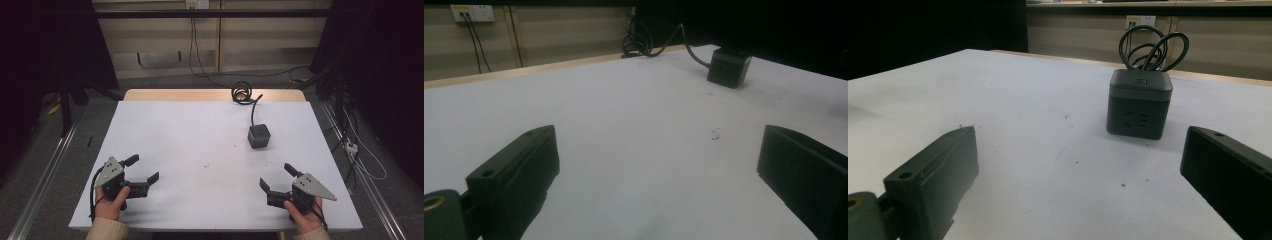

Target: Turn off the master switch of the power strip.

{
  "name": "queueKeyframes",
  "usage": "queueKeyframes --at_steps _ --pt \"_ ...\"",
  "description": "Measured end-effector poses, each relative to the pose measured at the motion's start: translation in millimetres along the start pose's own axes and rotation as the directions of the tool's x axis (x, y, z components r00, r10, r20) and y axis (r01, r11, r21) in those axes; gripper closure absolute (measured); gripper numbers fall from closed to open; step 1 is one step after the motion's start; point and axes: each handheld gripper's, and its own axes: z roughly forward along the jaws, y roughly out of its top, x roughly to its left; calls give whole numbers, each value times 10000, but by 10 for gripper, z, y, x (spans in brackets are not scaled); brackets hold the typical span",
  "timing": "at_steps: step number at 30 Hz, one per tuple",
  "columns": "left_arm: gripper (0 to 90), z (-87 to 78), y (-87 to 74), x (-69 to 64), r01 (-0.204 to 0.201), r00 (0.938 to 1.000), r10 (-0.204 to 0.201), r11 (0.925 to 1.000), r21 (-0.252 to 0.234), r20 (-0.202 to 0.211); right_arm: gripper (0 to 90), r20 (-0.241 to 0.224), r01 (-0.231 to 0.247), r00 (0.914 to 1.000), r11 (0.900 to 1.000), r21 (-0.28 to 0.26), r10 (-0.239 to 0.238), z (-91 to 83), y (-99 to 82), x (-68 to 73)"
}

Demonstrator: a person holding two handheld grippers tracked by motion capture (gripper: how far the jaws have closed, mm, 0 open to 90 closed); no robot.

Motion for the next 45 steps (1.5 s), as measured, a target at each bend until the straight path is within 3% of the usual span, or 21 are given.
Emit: queueKeyframes --at_steps 9,45 --pt "32 4 1 6 -24 10000 24 10000 -18 8 18 1 -40 10000 10000 -13 40 25 14 -21" --pt "32 -50 5 19 124 9999 -122 9993 -360 61 41 563 403 9975 9984 407 -425 449 222 -192"
